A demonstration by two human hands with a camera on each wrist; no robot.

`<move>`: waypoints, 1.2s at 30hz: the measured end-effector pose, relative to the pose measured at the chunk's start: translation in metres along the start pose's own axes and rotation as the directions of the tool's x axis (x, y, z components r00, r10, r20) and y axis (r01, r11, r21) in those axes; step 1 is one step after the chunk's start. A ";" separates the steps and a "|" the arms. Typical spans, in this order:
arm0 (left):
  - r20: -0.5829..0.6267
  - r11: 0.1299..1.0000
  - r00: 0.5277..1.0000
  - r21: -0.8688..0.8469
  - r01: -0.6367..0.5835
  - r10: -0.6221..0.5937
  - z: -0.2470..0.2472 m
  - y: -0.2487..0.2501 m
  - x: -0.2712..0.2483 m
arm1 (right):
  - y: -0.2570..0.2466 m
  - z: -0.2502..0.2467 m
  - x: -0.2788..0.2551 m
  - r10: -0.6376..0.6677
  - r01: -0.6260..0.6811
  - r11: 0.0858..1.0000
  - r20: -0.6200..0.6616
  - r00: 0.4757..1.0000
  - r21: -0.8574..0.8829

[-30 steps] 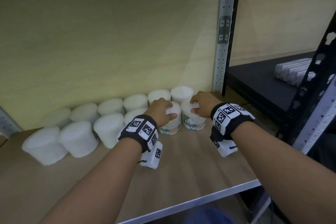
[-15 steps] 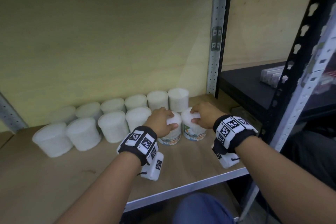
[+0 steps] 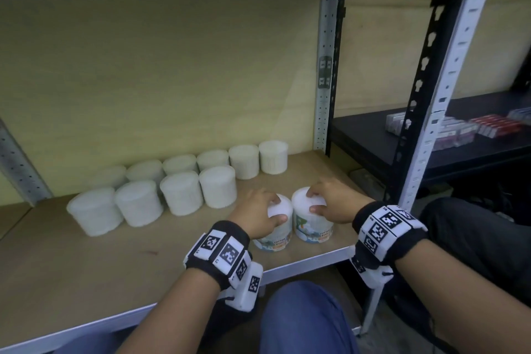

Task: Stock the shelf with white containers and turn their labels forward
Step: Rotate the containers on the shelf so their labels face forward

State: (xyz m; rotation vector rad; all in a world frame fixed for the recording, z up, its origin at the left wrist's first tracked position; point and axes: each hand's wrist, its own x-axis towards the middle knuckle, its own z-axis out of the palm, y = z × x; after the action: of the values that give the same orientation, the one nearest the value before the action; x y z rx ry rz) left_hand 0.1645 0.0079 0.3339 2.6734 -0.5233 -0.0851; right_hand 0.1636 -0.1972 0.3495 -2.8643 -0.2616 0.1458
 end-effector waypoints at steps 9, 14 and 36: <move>-0.013 1.000 1.000 0.005 0.001 -0.001 0.005 0.011 -0.019 | -0.001 0.001 -0.019 -0.020 0.019 1.000 -0.015 1.000 -0.024; -0.004 1.000 1.000 -0.003 0.015 -0.015 0.005 0.011 -0.021 | -0.002 0.000 -0.020 -0.016 0.016 1.000 -0.018 1.000 -0.009; -0.233 0.972 0.947 -0.135 0.192 -0.220 -0.083 -0.108 -0.043 | -0.155 0.000 0.039 -0.055 0.088 0.962 -0.132 0.990 0.259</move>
State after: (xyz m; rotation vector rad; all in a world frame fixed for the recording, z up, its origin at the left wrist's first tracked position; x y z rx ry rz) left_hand 0.1737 0.1473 0.3650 2.5711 -0.1542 0.1533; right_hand 0.1766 -0.0428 0.3877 -2.5828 -0.2961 -0.0112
